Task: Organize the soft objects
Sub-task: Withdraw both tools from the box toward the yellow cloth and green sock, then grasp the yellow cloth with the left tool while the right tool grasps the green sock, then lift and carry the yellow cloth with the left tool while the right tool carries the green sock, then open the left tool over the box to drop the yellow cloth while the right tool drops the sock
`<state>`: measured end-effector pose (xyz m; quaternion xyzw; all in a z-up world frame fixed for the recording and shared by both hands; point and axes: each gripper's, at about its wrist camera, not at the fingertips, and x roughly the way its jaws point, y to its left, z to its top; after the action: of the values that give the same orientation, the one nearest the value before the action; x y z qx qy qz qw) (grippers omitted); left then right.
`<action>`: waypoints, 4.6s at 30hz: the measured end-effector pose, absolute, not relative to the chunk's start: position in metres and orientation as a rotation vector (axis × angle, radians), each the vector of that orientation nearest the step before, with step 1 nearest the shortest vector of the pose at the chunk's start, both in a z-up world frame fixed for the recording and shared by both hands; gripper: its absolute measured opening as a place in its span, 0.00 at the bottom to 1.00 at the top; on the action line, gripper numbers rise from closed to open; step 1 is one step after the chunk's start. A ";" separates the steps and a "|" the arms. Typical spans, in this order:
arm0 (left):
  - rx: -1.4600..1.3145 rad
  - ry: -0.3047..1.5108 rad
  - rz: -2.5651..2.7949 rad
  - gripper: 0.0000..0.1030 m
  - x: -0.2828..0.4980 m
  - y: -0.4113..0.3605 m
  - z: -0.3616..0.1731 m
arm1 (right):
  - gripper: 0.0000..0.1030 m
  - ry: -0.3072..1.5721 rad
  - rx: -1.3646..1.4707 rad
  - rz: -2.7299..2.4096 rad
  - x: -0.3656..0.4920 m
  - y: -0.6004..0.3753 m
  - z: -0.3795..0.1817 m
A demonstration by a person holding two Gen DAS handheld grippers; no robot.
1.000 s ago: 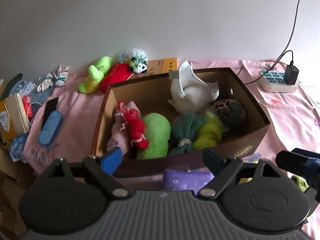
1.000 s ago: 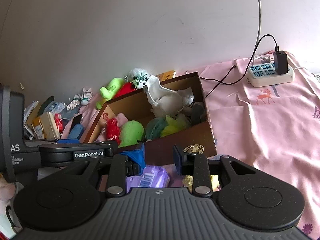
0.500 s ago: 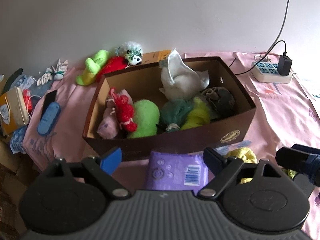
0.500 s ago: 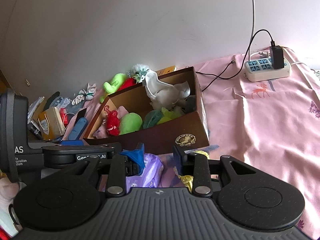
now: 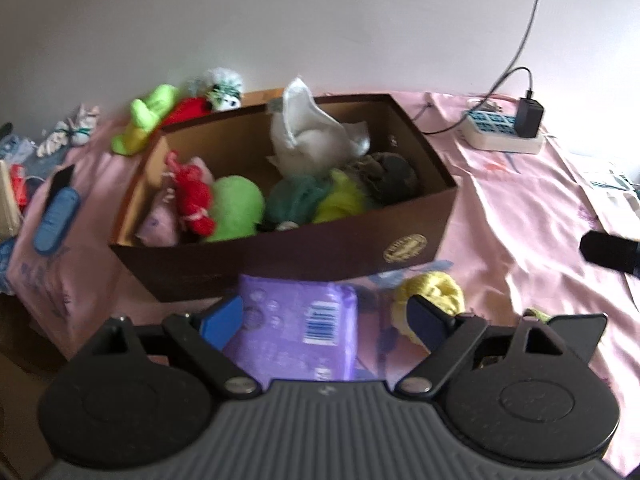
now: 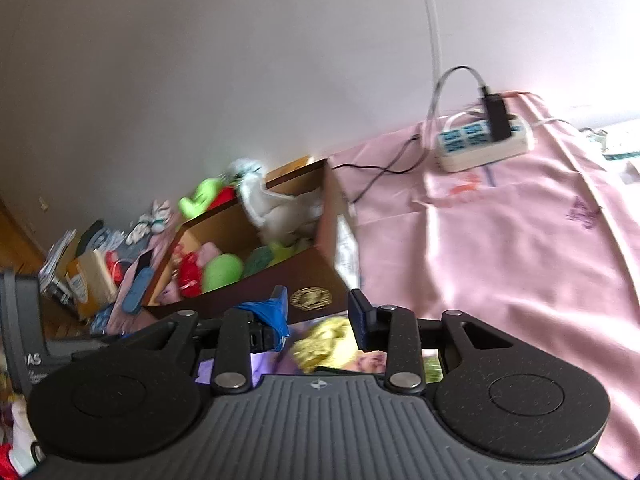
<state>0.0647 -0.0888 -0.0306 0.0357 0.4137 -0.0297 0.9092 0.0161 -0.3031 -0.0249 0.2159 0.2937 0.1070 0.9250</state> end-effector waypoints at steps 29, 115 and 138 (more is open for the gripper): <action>0.366 0.812 -0.392 0.87 0.080 -0.143 -0.095 | 0.21 1.044 1.046 0.112 0.004 -0.402 -0.145; -0.050 0.675 -0.263 0.32 0.208 0.016 -0.021 | 0.00 0.630 0.324 0.204 0.169 -0.194 -0.022; -0.124 0.801 -0.098 0.64 0.242 0.029 -0.053 | 0.05 0.669 0.308 0.104 0.161 -0.182 -0.032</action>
<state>0.2416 0.0289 -0.0534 -0.0605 0.3893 -0.0478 0.9179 0.1614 -0.1824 -0.0317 0.1507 0.3270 0.0509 0.9315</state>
